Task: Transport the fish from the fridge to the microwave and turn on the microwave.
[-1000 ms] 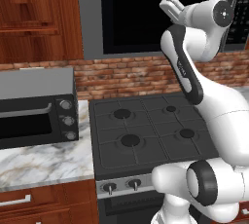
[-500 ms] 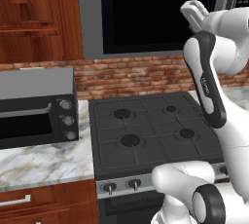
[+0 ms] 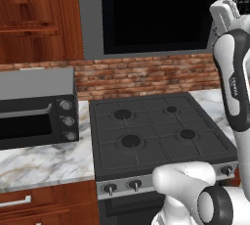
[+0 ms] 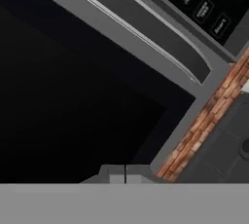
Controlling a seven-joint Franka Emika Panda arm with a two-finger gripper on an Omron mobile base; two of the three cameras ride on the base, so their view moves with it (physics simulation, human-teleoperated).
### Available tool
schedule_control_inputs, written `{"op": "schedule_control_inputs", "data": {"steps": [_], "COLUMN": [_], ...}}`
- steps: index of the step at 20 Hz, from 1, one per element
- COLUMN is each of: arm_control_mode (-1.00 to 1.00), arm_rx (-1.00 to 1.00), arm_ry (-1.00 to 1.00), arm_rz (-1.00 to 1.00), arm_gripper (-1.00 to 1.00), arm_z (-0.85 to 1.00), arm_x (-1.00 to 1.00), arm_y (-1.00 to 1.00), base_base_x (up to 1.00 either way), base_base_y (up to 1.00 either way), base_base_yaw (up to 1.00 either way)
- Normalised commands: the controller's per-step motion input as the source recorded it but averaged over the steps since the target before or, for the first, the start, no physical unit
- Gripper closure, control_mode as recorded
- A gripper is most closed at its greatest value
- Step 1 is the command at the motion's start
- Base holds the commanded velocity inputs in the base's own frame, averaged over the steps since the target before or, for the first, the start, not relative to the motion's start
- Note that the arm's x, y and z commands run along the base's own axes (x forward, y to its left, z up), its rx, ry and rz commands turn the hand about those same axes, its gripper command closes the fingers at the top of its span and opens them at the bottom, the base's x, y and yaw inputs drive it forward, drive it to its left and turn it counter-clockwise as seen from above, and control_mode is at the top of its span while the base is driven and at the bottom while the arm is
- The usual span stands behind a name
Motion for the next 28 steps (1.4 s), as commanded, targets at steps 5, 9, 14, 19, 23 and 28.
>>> {"op": "schedule_control_inputs", "data": {"steps": [5,9,14,19,23,28], "arm_control_mode": [-1.00,-1.00,-1.00,-1.00,-1.00,-1.00], "arm_rx": [0.11,0.10,0.07,0.05,0.07,0.06], "arm_ry": [0.00,0.00,0.00,0.00,0.00,0.00], "arm_rz": [-0.08,-0.06,-0.04,-0.03,-0.02,-0.01], "arm_gripper": [1.00,1.00,1.00,1.00,1.00,1.00], "arm_z": [0.00,0.00,-0.03,-0.20,-0.29,-0.29], "arm_x": [-0.12,-0.01,0.00,0.00,0.00,0.00], "arm_y": [-0.47,-0.46,-0.41,-0.40,-0.42,-0.40], "base_base_x": [0.00,0.00,0.00,0.00,0.00,0.00], "base_base_y": [0.00,0.00,0.00,0.00,0.00,0.00], "base_base_yaw": [0.00,0.00,0.00,0.00,0.00,0.00]}}
